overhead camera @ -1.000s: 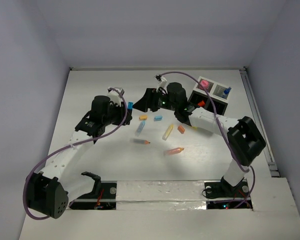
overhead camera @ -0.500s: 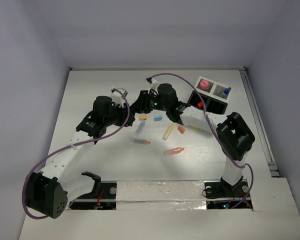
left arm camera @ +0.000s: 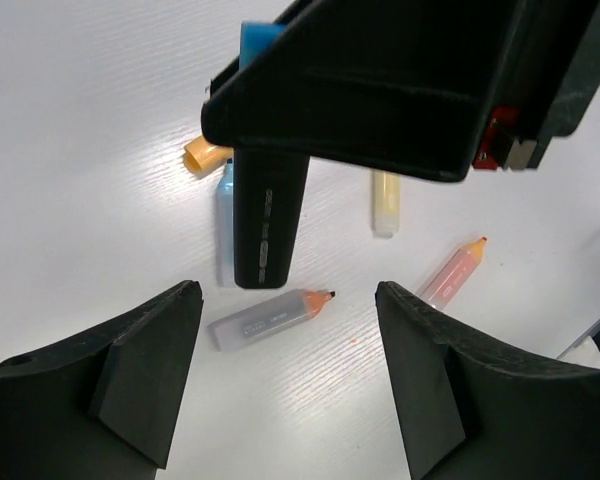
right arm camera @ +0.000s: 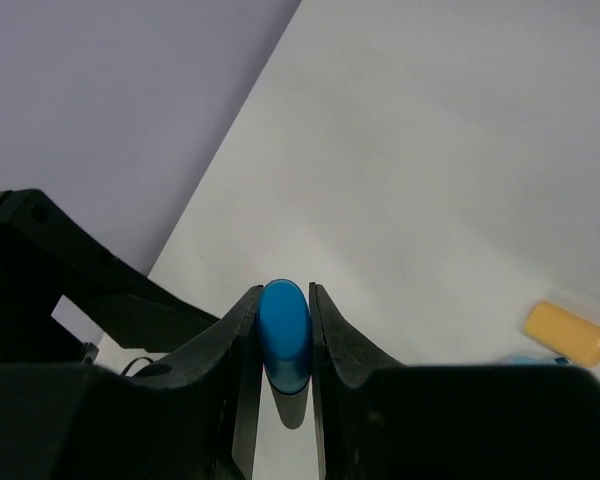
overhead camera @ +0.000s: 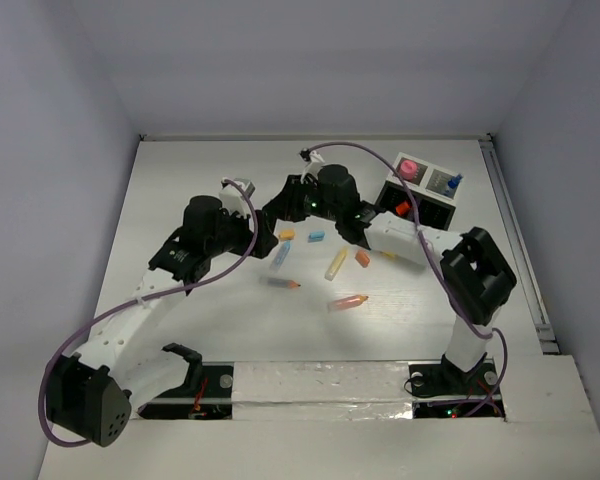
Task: Sort the stationery into containers
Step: Place the pen in the storage box.
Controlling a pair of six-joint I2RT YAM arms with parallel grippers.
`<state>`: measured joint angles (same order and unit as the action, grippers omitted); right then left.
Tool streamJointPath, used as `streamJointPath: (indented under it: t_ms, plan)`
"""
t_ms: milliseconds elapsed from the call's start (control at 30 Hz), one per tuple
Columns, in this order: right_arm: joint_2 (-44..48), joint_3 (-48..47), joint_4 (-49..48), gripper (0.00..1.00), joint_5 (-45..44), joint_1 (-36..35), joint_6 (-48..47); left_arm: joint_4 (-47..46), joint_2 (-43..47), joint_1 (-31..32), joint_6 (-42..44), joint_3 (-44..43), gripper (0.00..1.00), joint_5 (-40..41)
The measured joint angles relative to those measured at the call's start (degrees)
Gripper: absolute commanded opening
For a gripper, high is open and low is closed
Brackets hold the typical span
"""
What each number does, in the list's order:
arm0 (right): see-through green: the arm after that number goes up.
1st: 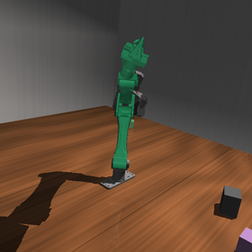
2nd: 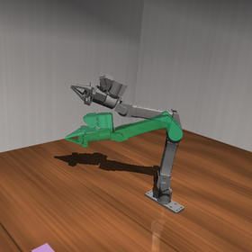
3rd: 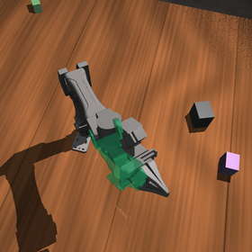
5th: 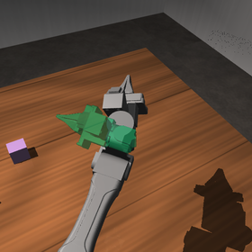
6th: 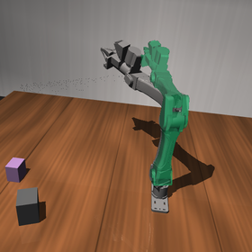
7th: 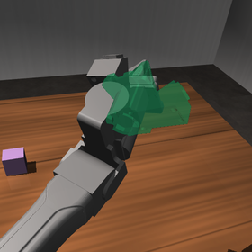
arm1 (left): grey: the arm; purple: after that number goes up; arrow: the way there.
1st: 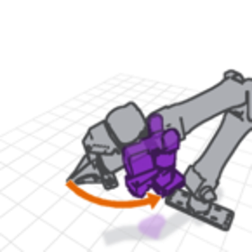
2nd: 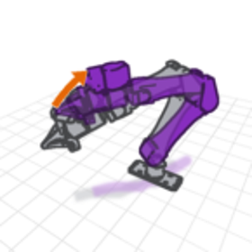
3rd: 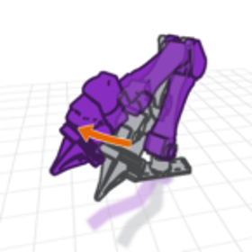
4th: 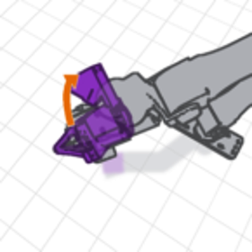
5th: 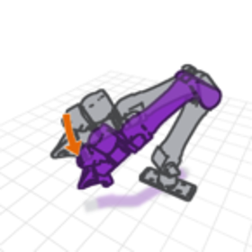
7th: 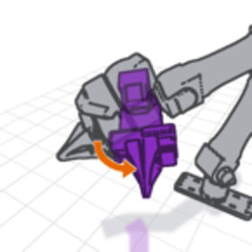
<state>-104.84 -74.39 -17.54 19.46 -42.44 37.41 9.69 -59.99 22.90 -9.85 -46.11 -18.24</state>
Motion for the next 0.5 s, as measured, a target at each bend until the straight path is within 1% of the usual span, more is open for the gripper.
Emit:
streamJointPath:
  t_ms: [100,200,300,500]
  plan:
    - [1.9,0.0,1.3,0.01,-2.8,0.9,-1.1,-0.1,1.7,0.3,0.2,0.0,0.67,-0.1]
    - [5.0,0.4,2.3,0.01,-4.9,3.7,-2.0,-0.3,2.8,0.3,0.4,0.0,0.67,-0.2]
    - [10.4,3.1,2.6,0.01,-6.9,9.3,-2.8,-0.3,3.2,0.3,0.4,0.0,0.67,-0.2]
    - [22.6,10.7,4.1,0.01,-13.9,24.2,-6.6,-0.3,4.1,0.3,0.3,0.0,0.67,0.5]
